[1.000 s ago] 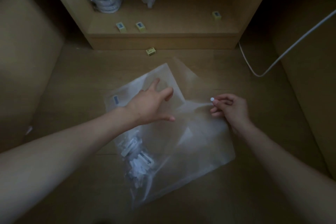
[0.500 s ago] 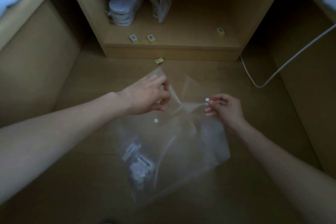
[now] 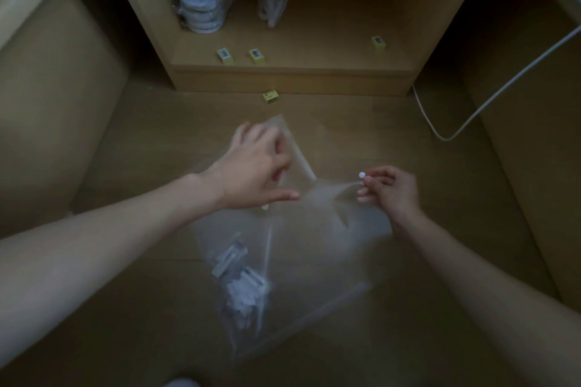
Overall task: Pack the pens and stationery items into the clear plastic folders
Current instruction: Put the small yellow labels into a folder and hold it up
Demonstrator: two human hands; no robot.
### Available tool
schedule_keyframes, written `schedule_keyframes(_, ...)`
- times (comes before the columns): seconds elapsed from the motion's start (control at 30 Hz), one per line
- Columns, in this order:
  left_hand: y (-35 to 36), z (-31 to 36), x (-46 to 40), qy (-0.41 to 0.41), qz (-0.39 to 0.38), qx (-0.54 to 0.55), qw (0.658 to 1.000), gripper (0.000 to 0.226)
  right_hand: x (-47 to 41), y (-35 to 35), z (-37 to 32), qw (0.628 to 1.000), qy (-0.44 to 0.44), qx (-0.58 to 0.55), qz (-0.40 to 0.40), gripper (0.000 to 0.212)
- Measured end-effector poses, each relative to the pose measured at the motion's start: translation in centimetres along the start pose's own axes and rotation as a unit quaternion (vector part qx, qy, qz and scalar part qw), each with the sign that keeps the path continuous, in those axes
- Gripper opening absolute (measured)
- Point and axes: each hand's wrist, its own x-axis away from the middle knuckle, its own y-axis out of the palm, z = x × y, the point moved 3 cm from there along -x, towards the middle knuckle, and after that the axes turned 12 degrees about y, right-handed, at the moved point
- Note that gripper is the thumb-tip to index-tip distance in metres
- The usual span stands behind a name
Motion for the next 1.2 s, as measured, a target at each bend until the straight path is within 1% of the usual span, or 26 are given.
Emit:
schedule_keyframes(0.07,-0.6,-0.5,0.3,-0.079,0.009,0.042,0.996,0.051,-0.3,-0.1,-0.1,1.000,-0.001,-0.015,0.011,0.018)
schedule_keyframes(0.13,-0.9,-0.8,0.6,-0.121,0.006,0.104,0.987,0.057,-0.5,-0.2,-0.3,0.999,-0.005,-0.031,0.019,0.020)
schedule_keyframes(0.23,-1.0,-0.9,0.9,-0.116,-0.003,0.130,0.985,0.060,-0.7,0.0,-0.5,0.999,-0.002,-0.045,0.029,0.021)
schedule_keyframes(0.37,-1.2,-0.8,0.9,-0.097,0.025,0.094,0.990,0.054,-0.8,0.6,-0.5,0.997,0.009,-0.063,0.043,0.022)
schedule_keyframes(0.5,-1.5,-2.0,1.1,-0.087,0.023,0.091,0.992,0.047,-1.0,1.6,-1.1,0.994,0.017,-0.092,0.064,0.020)
schedule_keyframes(0.57,-2.0,-3.2,1.5,-0.084,0.022,0.093,0.992,0.044,-1.1,2.5,-1.7,0.993,0.027,-0.098,0.057,0.010)
schedule_keyframes(0.63,-2.6,-4.8,2.0,-0.084,0.020,0.090,0.992,0.042,-1.3,3.4,-2.7,0.994,0.046,-0.095,0.038,0.014)
schedule_keyframes(0.7,-3.2,-6.6,2.5,-0.082,0.024,0.085,0.993,0.042,-1.3,4.5,-4.2,0.997,0.066,-0.025,0.010,0.019)
schedule_keyframes(0.77,-3.7,-8.1,2.9,-0.079,0.027,0.083,0.993,0.042,-1.4,5.3,-6.1,0.990,0.084,0.107,-0.032,0.022)
schedule_keyframes(0.8,-3.8,-8.6,3.1,-0.078,0.027,0.083,0.993,0.041,-1.5,5.7,-7.4,0.978,0.093,0.178,-0.057,0.026)
schedule_keyframes(0.87,-4.4,-9.6,3.7,-0.080,0.019,0.083,0.993,0.038,-2.0,6.5,-10.4,0.939,0.093,0.319,-0.087,0.044)
schedule_keyframes(0.9,-4.7,-9.8,4.0,-0.083,0.013,0.084,0.993,0.036,-2.4,6.9,-12.2,0.915,0.074,0.386,-0.087,0.052)
schedule_keyframes(0.93,-5.0,-9.9,4.1,-0.081,0.008,0.085,0.993,0.035,-2.7,7.3,-14.1,0.893,0.041,0.442,-0.077,0.057)
schedule_keyframes(1.0,-5.3,-10.1,4.3,-0.077,-0.006,0.084,0.993,0.042,-3.3,8.5,-17.8,0.845,-0.044,0.531,-0.043,0.059)
schedule_keyframes(1.03,-5.4,-10.2,4.4,-0.076,-0.015,0.080,0.994,0.043,-3.4,9.3,-19.4,0.823,-0.079,0.562,-0.036,0.058)
schedule_keyframes(1.07,-5.6,-10.4,4.3,-0.072,-0.021,0.075,0.994,0.042,-3.4,10.1,-20.7,0.811,-0.108,0.574,-0.038,0.058)
schedule_keyframes(1.13,-5.6,-11.3,4.0,-0.068,-0.032,0.070,0.995,0.043,-3.6,11.3,-22.1,0.810,-0.142,0.566,-0.055,0.057)
schedule_keyframes(1.2,-5.4,-12.9,3.8,-0.081,-0.033,0.077,0.993,0.042,-4.4,12.5,-22.2,0.795,-0.180,0.576,-0.059,0.055)
